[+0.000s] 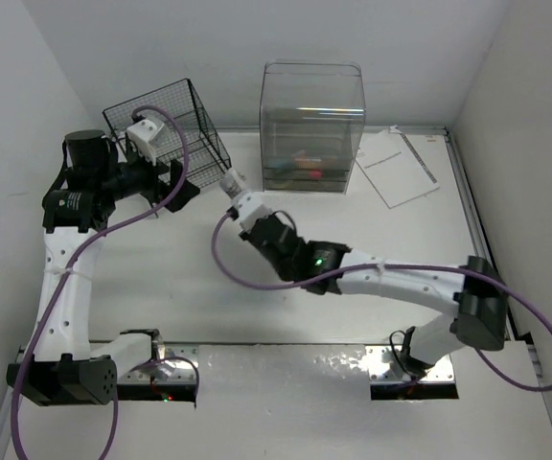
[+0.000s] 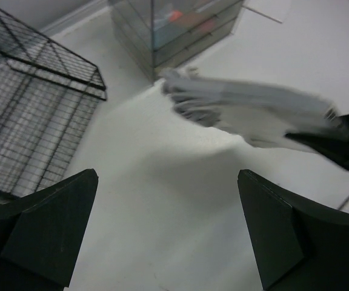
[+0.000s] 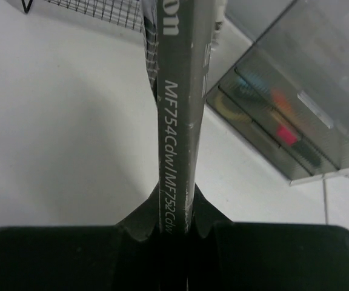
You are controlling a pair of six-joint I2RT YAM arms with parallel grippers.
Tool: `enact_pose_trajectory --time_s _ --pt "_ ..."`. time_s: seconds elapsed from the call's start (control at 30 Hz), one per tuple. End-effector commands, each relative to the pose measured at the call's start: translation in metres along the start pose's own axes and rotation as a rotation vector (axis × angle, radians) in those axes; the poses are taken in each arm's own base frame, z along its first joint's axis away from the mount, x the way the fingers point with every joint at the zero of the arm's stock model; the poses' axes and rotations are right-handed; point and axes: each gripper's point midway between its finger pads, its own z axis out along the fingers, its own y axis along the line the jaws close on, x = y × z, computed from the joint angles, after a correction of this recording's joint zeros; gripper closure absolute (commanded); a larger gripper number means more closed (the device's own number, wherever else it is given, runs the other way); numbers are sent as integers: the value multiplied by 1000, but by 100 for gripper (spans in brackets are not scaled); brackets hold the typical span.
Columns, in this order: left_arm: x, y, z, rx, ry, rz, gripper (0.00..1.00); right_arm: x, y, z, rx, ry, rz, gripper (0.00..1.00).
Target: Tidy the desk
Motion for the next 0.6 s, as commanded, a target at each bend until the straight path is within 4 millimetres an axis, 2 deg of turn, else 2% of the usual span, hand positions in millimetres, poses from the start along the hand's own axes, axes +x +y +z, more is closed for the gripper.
enact_pose_trajectory --time_s 0.0,0.07,0.1,0.13,0.2,0.23,0.27,0.33,0.37,0.4,0.43,0.47,0.5,0.53,0.57 --pt "1 -32 -4 164 -13 -43 0 -64 -13 -9 286 -204 24 100" --pt "-2 -45 -8 222 -22 -58 0 -70 -9 -7 352 -225 36 100" --pt "-4 -48 -9 238 -29 -64 0 -63 -1 2 372 -208 -14 100" --pt "-7 -51 -12 235 -39 -85 0 -69 2 4 391 -239 12 100" --pt "-10 -47 -10 200 -58 -137 0 -62 15 12 420 -229 -51 100" --pt "-11 -43 -9 181 -59 -151 0 -70 22 11 426 -263 -27 100" --pt "-9 -40 -7 164 -50 -169 0 -62 27 16 456 -236 -91 100" --pt "1 -29 1 122 -10 -228 0 -64 32 14 484 -269 -70 100" --pt "9 -27 5 118 15 -258 1 -63 32 12 506 -261 -128 100" --pt "15 -23 9 113 35 -289 1 -55 35 15 530 -249 -151 100" --pt "21 -20 10 110 50 -308 0 -58 37 10 545 -281 -114 100" --pt "28 -20 13 119 77 -329 0 -49 38 12 576 -245 -208 100" --pt "31 -19 12 117 85 -332 0 -48 40 10 591 -245 -226 100" --pt "34 -19 13 117 94 -333 0 -54 39 4 609 -282 -169 100" --pt "36 -16 13 101 98 -329 0 -54 38 1 631 -266 -235 100"
